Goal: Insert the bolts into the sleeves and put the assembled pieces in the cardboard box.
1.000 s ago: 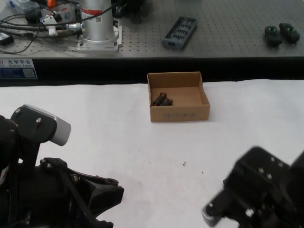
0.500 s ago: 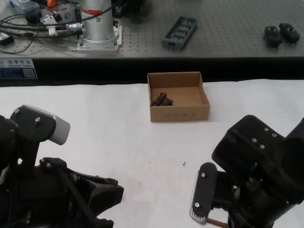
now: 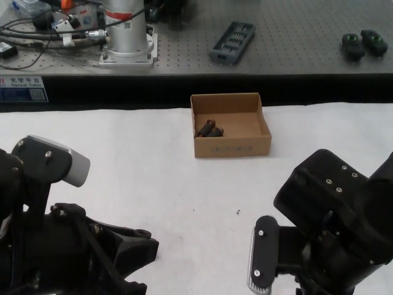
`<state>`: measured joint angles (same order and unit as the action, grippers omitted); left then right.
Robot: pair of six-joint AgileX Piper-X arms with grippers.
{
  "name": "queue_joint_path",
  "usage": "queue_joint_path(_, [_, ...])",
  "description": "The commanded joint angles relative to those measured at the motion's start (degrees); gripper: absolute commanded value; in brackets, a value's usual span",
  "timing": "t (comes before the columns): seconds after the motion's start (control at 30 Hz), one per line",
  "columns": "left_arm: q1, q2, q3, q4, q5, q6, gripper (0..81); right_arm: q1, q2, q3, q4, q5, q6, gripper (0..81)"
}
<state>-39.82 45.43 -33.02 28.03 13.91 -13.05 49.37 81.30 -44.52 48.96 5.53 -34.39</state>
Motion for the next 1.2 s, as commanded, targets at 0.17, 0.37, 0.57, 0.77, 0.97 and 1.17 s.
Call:
queue_joint_path(0.17, [0.19, -0.57, -0.32, -0.71, -1.35, 0.11, 11.3, -0.25, 0.06, -0.52, -0.71, -7.69, 43.83, 31.3])
queue_joint_path(0.37, [0.19, -0.57, -0.32, -0.71, -1.70, 0.11, 11.3, -0.25, 0.06, -0.52, -3.19, -16.06, 71.16, 31.3])
queue_joint_path(0.57, [0.19, -0.57, -0.32, -0.71, -2.31, 0.11, 11.3, -0.25, 0.06, -0.52, -10.25, -16.35, 85.56, 31.3])
queue_joint_path(0.77, [0.19, -0.57, -0.32, -0.71, -2.31, 0.11, 11.3, -0.25, 0.06, -0.34, -12.08, -10.17, 96.48, 31.3])
queue_joint_path(0.97, [0.19, -0.57, -0.32, -0.71, -3.37, 0.11, 11.3, -0.25, 0.06, 3.55, -13.47, -10.08, 102.81, 31.3])
queue_joint_path(1.17, [0.19, -0.57, -0.32, -0.71, -3.35, 0.26, 11.3, -0.25, 0.06, 8.68, -17.08, -11.63, 107.30, 31.3])
